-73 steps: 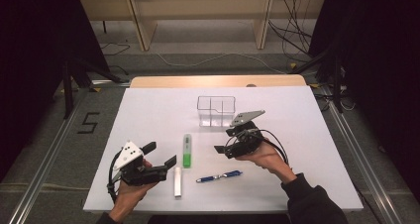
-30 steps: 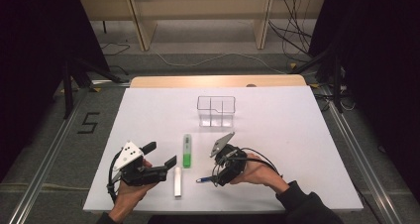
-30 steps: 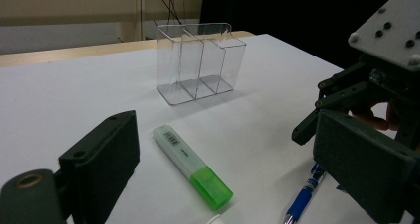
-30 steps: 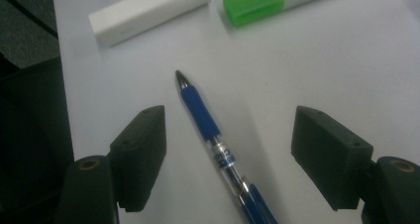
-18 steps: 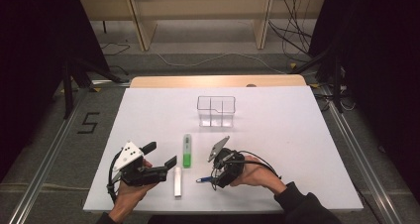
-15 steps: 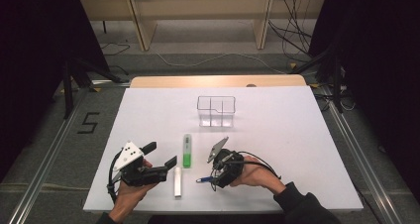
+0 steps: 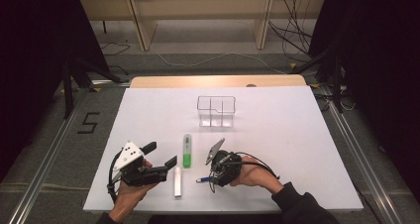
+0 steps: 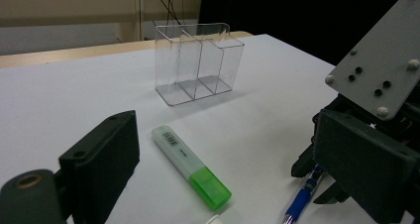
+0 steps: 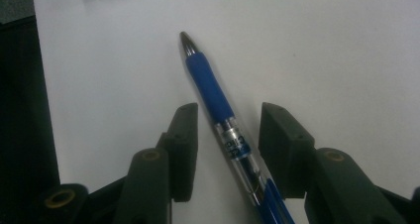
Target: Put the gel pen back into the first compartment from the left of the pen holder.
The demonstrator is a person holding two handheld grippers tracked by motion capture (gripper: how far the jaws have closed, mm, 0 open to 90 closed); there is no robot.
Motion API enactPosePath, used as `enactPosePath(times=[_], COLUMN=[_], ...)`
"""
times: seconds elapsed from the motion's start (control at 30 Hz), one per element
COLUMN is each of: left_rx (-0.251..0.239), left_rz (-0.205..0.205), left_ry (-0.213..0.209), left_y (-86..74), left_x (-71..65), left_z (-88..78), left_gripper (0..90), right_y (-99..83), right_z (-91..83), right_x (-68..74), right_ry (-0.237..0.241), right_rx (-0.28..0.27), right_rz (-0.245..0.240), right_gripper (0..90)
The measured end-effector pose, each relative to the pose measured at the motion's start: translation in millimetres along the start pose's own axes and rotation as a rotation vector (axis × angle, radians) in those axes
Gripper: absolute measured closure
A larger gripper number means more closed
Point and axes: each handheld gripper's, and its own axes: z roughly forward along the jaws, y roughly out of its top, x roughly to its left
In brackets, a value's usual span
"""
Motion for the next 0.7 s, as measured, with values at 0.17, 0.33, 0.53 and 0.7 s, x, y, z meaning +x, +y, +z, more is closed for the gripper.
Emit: enactPosePath(times=[0.17, 0.33, 0.53, 0.7], left_rx=[0.0, 0.0, -0.001, 0.0], left_rz=[0.001, -0.001, 0.001, 0.001], left_ry=[0.0, 0.0, -0.001, -0.002], left_y=[0.0, 0.2, 0.0, 0.0], left_x=[0.0, 0.0, 0.1, 0.1], left_z=[0.1, 0.0, 0.3, 0.5], left_gripper=[10.1, 10.0, 10.0, 10.1], right_y=[0.5, 0.5, -0.1, 1.0], right_z=[2.6, 3.4, 2.9, 2.7], right_x=[0.3, 0.2, -0.9, -2.0], right_ry=[-0.007, -0.014, -0.007, -0.002], right_rx=[0.022, 0.047, 0.049, 0.064], right_rz=[-0.009, -0.014, -0.026, -0.054], right_gripper=[63.1, 66.1, 68.5, 69.5])
